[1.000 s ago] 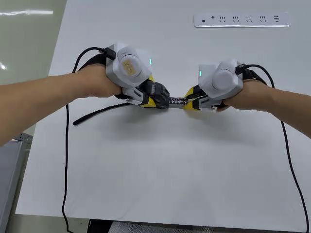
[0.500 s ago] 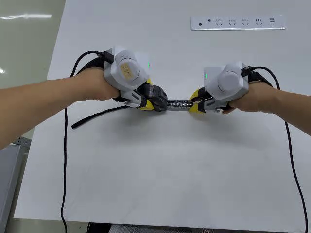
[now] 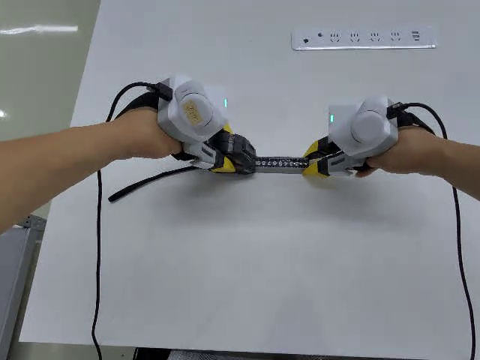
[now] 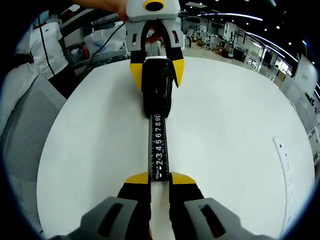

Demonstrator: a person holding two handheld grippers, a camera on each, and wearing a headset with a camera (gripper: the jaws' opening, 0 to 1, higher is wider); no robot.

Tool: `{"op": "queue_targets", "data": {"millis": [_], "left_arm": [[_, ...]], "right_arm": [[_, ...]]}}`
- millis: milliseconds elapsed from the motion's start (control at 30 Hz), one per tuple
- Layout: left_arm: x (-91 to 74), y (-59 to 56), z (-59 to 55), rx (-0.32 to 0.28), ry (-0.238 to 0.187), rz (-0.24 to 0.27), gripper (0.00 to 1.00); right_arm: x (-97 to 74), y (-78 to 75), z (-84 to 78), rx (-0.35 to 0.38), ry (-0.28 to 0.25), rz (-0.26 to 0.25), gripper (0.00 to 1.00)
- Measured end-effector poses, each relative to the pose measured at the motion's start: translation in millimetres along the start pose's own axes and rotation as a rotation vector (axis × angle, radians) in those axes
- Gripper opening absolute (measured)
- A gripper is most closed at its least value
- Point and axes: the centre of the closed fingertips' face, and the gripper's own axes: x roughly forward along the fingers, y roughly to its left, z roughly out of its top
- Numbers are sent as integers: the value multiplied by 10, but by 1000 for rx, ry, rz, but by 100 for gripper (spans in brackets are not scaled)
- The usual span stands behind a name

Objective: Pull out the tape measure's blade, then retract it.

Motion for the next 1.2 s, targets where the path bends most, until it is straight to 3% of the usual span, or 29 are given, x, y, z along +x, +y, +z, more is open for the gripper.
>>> {"op": "queue_targets", "data": {"millis": [1200], "left_arm": [[25, 2, -8, 2, 13, -9, 32]], "right_arm": [[-366, -19, -528, 57, 50, -28, 12]]}}
